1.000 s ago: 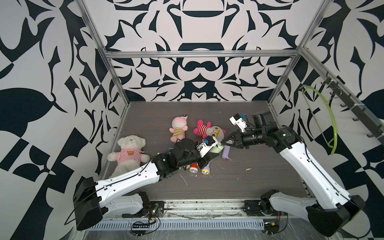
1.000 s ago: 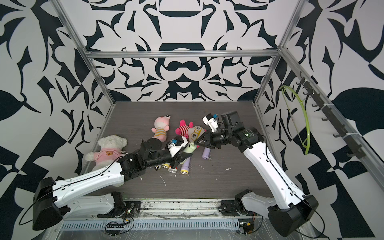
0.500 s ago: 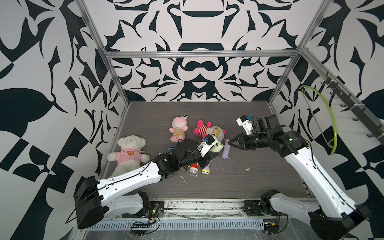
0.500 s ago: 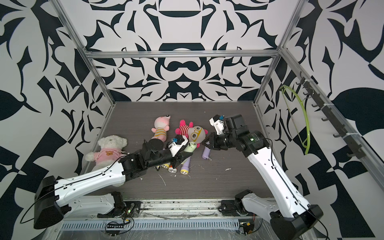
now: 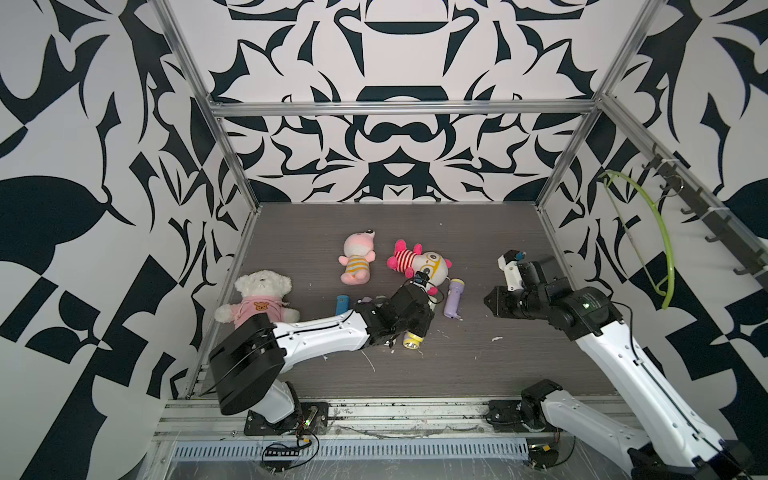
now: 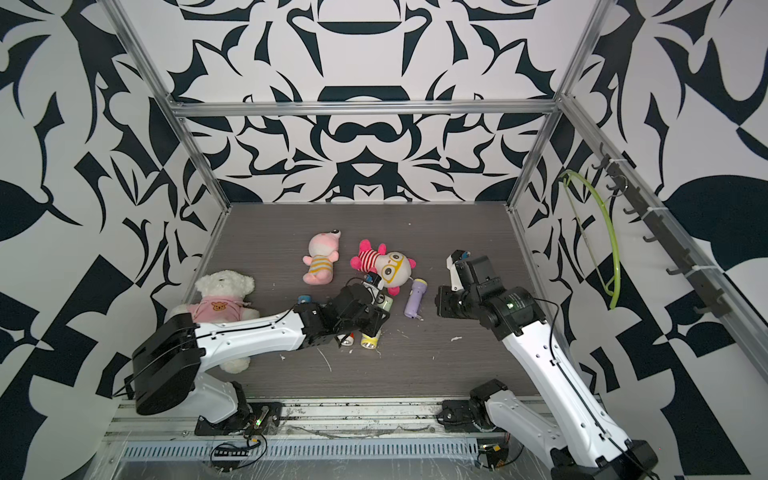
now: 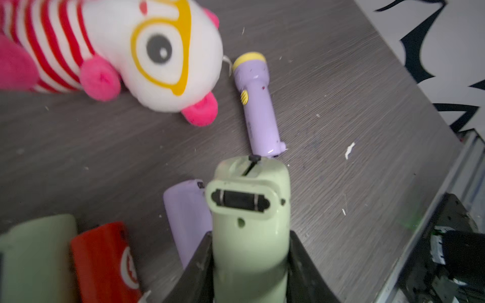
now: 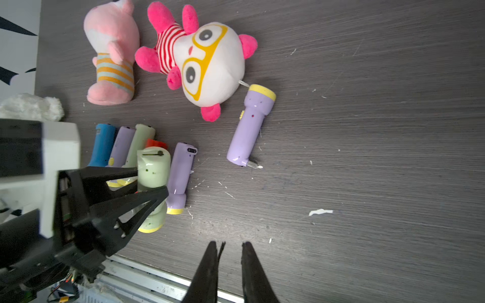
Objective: Close the plug at the bottom of the flashlight
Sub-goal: Place the flashlight at the center of the board.
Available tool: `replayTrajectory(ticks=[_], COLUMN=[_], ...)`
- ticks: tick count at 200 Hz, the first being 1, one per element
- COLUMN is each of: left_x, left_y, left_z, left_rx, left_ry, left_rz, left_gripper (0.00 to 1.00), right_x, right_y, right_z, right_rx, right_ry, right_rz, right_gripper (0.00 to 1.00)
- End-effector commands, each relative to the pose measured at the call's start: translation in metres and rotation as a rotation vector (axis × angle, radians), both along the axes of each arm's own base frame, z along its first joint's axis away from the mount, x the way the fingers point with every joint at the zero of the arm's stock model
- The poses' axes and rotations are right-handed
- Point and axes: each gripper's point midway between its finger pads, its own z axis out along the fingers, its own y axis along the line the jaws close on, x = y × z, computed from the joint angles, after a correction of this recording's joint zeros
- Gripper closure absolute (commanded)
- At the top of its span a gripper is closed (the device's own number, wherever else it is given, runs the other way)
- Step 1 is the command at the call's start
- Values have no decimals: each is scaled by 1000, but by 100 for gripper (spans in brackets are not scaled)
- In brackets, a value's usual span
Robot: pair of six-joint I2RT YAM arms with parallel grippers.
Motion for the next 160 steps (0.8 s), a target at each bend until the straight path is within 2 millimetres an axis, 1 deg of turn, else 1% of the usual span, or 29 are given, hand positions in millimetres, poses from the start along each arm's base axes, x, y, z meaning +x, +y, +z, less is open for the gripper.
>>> replayTrajectory(ticks=[1, 28, 42, 76, 101, 119, 129, 140, 160], left_x=[3, -3, -5, -6, -7, -4, -2, -1, 2], left_y=[-20, -38, -41, -38, -35, -32, -30, -29, -24], left_z=[2, -14, -20, -38, -50, -54, -55, -57, -63], left_rx=[-26, 24, 43, 76, 98, 105, 111, 121, 154], left_ry=[66, 112, 123, 163, 181, 173, 167, 166, 166], left_rz=[79, 77, 85, 121, 142, 156, 164, 171, 185], left_gripper=[79, 79, 76, 70, 69, 69, 64, 56, 49], right_x=[4, 0, -1, -3, -2, -3, -3, -4, -4], right_y=[-10, -10, -10, -11, -11, -11, -11, -11, -12], right_z=[7, -2, -6, -8, -7, -9, -10, -10, -10], right_rx=[-36, -38, -36, -37, -38, -39, -39, -40, -42], right_ry=[-60, -43, -38, -39, -45, -41, -37, -35, -36], right_rz=[-25, -24, -22, -21, -21, -20, -19, -17, -19], right_gripper=[80, 79, 79, 78, 77, 76, 76, 75, 74])
